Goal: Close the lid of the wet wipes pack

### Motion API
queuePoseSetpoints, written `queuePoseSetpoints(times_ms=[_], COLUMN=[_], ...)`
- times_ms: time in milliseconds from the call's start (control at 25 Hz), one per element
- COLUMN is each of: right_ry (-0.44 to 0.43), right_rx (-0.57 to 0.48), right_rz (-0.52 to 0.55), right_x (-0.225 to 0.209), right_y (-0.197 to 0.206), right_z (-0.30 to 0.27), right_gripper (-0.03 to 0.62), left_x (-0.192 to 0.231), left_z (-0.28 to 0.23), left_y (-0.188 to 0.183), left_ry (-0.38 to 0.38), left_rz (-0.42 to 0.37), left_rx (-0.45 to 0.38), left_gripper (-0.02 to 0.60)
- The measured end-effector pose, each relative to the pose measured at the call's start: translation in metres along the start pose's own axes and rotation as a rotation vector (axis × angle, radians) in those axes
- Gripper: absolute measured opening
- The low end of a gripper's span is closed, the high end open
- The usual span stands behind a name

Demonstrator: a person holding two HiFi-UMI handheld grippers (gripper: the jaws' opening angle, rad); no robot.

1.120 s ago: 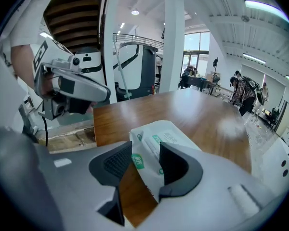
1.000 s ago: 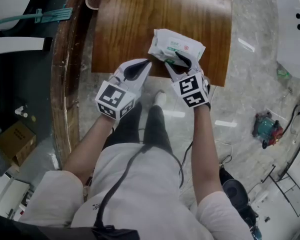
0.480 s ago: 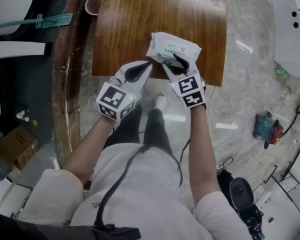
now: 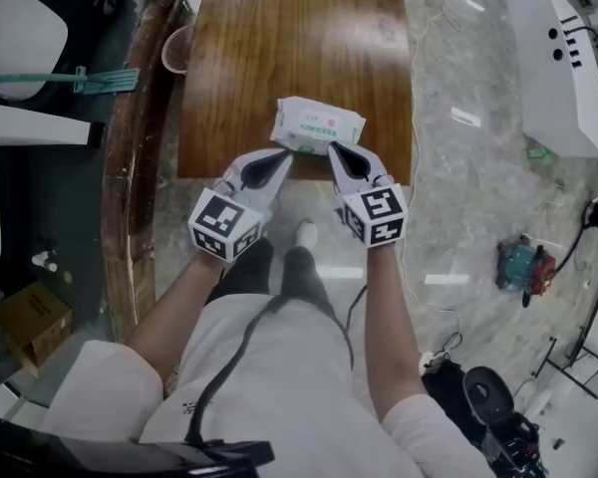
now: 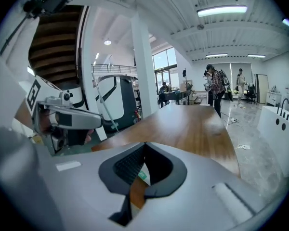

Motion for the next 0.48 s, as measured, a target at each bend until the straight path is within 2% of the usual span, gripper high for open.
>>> queuePoseSetpoints(times_ms=[200, 480], right_ry=[-0.005, 0.001], right_rx=[-0.120, -0.223], right_rz=[-0.041, -0.014], right_x=[0.014, 0.035], right_y=[-0.019, -0.043], right_z=[0.042, 0.090], right_gripper=[0.009, 0.009], left_x=[-0.020, -0.042], left_z=[0.014, 0.037], left_y=[-0.020, -0.046], left_ry=[-0.003, -0.013], left_rz=[-0.034, -0.075], left_rx=[-0.027, -0.074], left_gripper=[0.003, 0.003])
Point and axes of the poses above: the fingertips, and each gripper's own axes: z backward along the fingers, x to its left, y out of its underside, the point moved 1 cm from there along z, backward along the fingers, and after that the axes turned 14 degrees about x, right-handed, at the moved point
